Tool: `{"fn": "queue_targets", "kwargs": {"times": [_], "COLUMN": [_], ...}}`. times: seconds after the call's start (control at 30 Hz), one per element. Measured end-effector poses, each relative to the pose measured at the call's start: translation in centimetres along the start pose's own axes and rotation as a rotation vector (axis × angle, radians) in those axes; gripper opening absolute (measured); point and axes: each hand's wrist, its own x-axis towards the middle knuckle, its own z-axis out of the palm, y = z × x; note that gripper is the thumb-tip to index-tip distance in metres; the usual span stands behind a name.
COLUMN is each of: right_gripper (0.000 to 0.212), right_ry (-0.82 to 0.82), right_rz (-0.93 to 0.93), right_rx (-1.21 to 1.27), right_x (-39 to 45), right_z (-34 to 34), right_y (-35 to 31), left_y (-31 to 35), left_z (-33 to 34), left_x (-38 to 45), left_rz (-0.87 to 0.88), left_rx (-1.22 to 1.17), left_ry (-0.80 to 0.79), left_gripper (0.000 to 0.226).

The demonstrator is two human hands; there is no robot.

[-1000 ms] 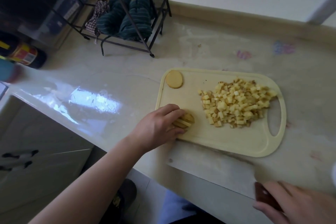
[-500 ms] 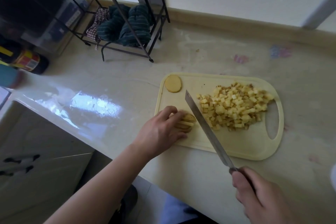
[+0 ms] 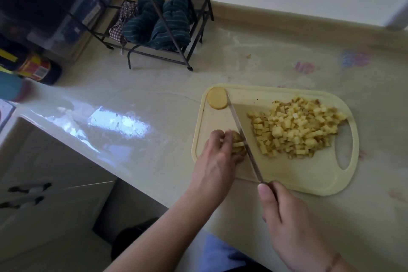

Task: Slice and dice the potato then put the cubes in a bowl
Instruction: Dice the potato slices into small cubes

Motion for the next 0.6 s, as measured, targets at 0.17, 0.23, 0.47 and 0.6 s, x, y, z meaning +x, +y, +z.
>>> {"fn": "queue_targets", "kwargs": {"times": [0.17,0.23,0.47,0.6], "right_gripper": [0.051,0.052,0.057,0.053], "right_ry": [-0.019,-0.034,-0.012,-0.024], "right_rz": [0.028,0.026,0.019,0.012], "right_rx": [0.061,0.036,0.006,-0.015], "right_x": [0.6,0.9,0.6,0.2], "right_z": [-1.0,-1.7,-2.6,-2.1], "right_y": [0.6,0.4,0.8,0.4], "left_y": [0.6,0.9,1.0,-0.5], "left_z": [-0.1,-0.3,0.8,1.0], "left_x": [-0.3,-0.3,-0.5,-0.8], "left_rz": [-0.036,-0.031,0.088,0.171], "left_rx": [0.002,0.004,0.039,0.061], "left_ry": [-0.001,-0.003,0.048,0.12], "left_gripper": [0.057,0.057,0.054,0.045]}}
